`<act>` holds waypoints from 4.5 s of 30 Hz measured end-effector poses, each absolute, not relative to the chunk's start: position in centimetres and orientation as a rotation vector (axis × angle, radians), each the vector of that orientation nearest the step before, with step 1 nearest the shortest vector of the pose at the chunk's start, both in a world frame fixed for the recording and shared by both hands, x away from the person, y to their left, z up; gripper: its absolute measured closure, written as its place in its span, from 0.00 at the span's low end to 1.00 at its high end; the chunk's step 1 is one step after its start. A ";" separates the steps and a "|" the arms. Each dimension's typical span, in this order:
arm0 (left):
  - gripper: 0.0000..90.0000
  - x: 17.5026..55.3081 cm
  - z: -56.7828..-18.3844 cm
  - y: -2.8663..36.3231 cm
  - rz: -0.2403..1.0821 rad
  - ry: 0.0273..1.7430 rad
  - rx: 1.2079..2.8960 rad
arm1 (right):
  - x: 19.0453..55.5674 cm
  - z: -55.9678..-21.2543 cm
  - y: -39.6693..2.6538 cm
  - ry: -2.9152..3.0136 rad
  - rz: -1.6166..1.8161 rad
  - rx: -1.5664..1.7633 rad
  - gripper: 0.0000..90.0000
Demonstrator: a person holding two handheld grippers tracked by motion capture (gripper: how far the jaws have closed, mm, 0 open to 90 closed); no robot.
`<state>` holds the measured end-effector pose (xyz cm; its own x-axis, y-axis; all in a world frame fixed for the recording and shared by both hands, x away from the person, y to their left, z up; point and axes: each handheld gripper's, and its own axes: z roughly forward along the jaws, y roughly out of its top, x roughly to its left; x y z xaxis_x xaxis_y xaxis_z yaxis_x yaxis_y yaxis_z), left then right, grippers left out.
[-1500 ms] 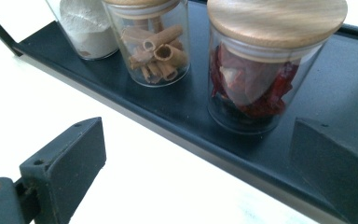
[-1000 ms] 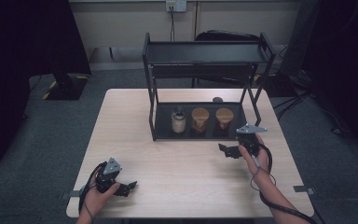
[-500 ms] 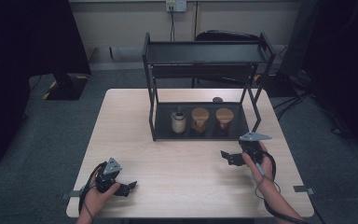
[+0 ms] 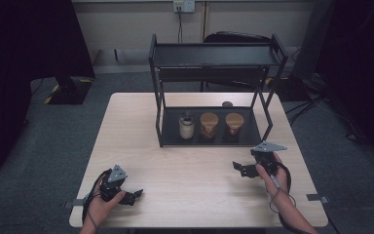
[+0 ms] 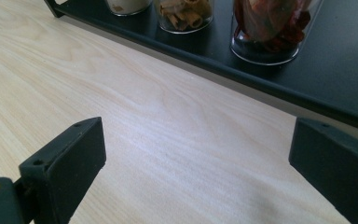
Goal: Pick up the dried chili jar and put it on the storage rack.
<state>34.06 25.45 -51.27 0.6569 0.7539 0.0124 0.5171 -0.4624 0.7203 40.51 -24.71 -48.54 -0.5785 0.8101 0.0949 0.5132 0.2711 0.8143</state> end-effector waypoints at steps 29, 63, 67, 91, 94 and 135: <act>0.00 34.1 -51.3 25.4 0.433 0.980 2.168 | 38.8 -49.0 -25.7 2.220 1.237 1.212 0.03; 0.00 34.1 -51.3 25.4 0.433 0.980 2.168 | 37.3 -49.6 -27.2 2.223 1.222 1.220 0.03; 0.00 34.1 -51.3 25.5 0.433 0.980 2.168 | 37.2 -49.7 -27.3 2.227 1.222 1.223 0.03; 0.00 34.1 -51.3 25.4 0.433 0.980 2.168 | 36.1 -50.0 -29.1 2.223 1.203 1.246 0.03; 0.00 34.1 -51.3 25.4 0.433 0.980 2.168 | 36.0 -49.9 -29.3 2.221 1.202 1.248 0.03; 0.00 34.1 -51.3 25.4 0.433 0.980 2.168 | 34.1 -50.2 -31.2 2.237 1.150 1.235 0.03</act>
<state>34.06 25.45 -51.27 0.6567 0.7540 0.0125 0.5171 -0.4623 0.7203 34.10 -31.23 -50.21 -0.5655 0.8203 0.0856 0.5468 0.2952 0.7835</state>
